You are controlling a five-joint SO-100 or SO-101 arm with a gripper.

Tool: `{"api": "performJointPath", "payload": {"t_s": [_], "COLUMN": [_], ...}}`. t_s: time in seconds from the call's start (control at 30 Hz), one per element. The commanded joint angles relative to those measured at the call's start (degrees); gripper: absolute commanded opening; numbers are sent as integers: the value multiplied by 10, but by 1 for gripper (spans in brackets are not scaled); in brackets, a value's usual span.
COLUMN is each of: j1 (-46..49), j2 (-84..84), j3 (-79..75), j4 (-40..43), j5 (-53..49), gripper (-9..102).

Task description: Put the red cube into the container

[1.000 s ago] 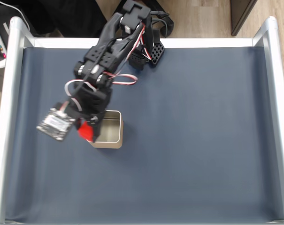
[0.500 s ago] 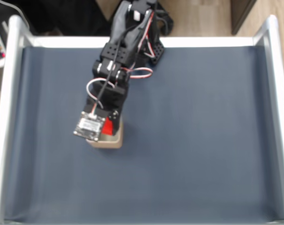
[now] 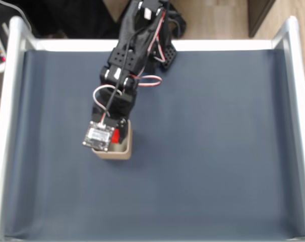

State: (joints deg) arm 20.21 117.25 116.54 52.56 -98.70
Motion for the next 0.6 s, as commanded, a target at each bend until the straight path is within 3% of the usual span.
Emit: {"api": "performJointPath", "payload": {"t_s": [0.0, 0.3, 0.57], "j1": [9, 15, 18], "j2": [25, 31, 42], "j3": [1, 25, 49], "j4": [-18, -54, -78], "j5": [-7, 4, 30], "gripper": [0, 0, 8]}}
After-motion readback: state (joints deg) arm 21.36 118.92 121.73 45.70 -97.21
